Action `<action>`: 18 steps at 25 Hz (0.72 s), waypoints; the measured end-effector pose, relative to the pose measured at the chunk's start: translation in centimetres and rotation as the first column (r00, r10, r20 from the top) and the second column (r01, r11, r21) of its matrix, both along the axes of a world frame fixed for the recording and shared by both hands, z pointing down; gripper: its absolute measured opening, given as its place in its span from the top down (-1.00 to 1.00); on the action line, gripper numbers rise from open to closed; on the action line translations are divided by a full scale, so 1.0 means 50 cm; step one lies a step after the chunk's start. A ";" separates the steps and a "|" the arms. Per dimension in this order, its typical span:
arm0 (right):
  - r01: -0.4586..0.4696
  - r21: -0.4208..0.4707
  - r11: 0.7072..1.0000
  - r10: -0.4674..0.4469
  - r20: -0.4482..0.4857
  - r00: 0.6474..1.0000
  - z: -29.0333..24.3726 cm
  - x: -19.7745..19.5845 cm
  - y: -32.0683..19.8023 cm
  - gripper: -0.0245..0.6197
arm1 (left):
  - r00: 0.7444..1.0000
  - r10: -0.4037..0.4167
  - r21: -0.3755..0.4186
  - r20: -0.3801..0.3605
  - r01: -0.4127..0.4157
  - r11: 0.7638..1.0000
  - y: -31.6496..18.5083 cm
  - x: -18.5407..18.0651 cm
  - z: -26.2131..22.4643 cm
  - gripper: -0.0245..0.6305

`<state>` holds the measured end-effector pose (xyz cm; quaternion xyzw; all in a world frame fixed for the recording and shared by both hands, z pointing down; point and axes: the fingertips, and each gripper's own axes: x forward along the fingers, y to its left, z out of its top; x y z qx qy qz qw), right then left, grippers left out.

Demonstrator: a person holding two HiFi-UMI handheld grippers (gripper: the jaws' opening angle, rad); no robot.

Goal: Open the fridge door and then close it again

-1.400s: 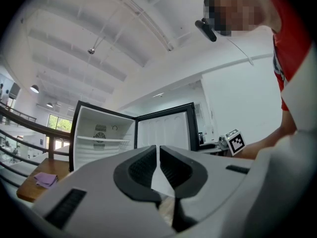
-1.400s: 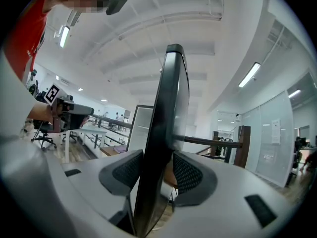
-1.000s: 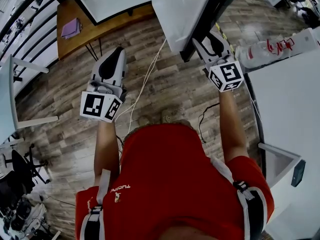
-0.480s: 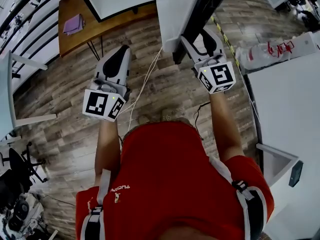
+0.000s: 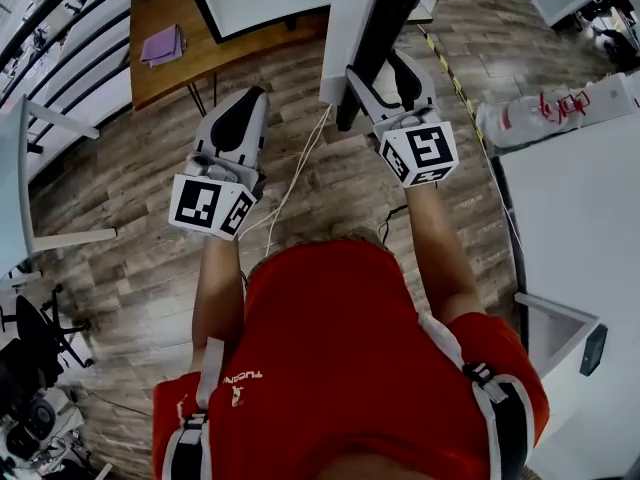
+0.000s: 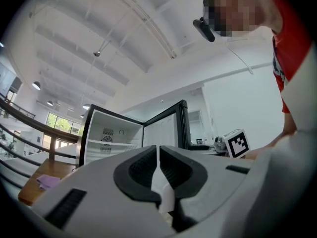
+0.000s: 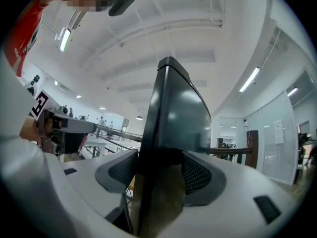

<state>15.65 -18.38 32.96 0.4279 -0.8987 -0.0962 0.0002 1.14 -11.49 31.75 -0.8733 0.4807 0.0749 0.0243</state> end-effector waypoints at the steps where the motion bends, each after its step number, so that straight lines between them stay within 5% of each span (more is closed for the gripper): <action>1: -0.010 -0.001 1.000 0.010 0.002 1.000 -0.001 -0.010 -0.002 0.08 | 1.000 0.000 0.001 -0.002 0.000 1.000 0.000 -0.009 0.000 0.85; 9: -0.070 -0.008 0.998 0.070 0.041 0.997 -0.016 -0.097 -0.017 0.08 | 1.000 -0.002 0.006 -0.014 0.002 1.000 -0.013 -0.070 -0.009 0.85; 18: -0.006 0.035 0.999 0.005 0.021 1.000 -0.048 -0.203 -0.050 0.06 | 0.999 -0.049 0.013 -0.010 0.049 0.999 -0.049 -0.121 -0.019 0.85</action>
